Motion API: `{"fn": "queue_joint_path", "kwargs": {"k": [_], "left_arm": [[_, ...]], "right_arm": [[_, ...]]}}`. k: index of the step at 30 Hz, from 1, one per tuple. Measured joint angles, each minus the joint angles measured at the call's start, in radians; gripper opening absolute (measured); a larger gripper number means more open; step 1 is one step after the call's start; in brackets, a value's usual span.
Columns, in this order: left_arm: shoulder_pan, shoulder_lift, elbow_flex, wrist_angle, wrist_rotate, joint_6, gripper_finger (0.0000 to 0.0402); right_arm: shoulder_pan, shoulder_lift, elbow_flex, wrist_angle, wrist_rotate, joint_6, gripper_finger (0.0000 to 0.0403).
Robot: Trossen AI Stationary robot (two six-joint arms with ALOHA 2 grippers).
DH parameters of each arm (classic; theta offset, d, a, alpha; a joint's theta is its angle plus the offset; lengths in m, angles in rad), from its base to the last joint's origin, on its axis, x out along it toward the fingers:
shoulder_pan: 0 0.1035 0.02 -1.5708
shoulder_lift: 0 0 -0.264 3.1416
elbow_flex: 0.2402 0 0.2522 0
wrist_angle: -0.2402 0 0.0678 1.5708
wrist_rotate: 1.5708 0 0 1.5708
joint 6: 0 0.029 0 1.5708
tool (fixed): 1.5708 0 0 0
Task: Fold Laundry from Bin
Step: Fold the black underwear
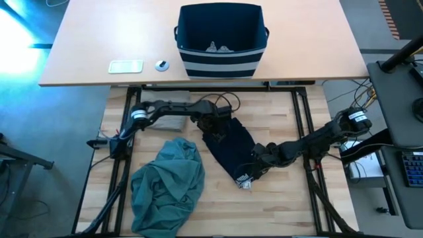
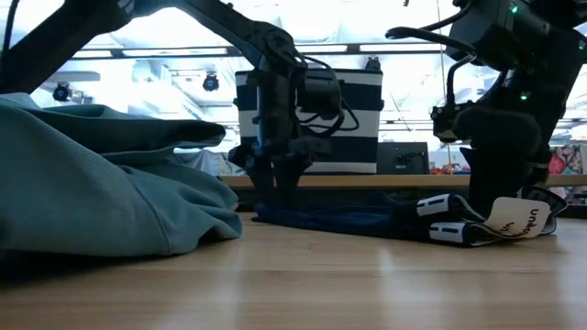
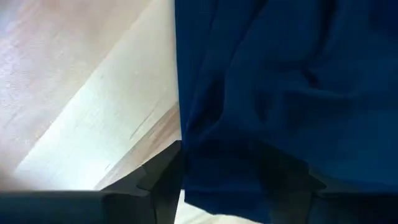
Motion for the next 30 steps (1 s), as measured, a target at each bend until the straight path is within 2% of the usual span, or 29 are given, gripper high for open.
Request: {"fn": "queue_joint_path", "kwargs": {"k": [7, 12, 13, 19, 26, 30], "left_arm": [[-0.001, -0.010, 0.000, 0.005, -0.009, 0.013, 0.0119], [-0.002, -0.014, 0.000, 0.011, -0.011, 0.038, 0.0021], [-0.003, -0.017, 0.000, 0.012, -0.012, 0.040, 0.0011], [-0.005, -0.063, 0.000, -0.026, -0.012, 0.045, 0.0001], [-0.022, -0.189, -0.002, -0.159, -0.004, 0.042, 0.0000], [-0.021, -0.218, -0.055, -0.127, 0.075, 0.022, 0.0000]], "right_arm": [[0.000, 0.000, 0.000, 0.000, -0.001, 0.003, 0.0206], [0.000, 0.000, 0.000, -0.002, -0.001, 0.002, 0.0206], [0.000, 0.000, 0.000, -0.002, -0.002, 0.002, 0.0206], [0.000, -0.007, -0.001, -0.008, -0.005, 0.011, 0.0206], [0.000, -0.068, -0.003, -0.052, -0.016, 0.051, 0.0206], [0.000, -0.099, -0.003, -0.062, -0.010, 0.055, 0.0206]]}}
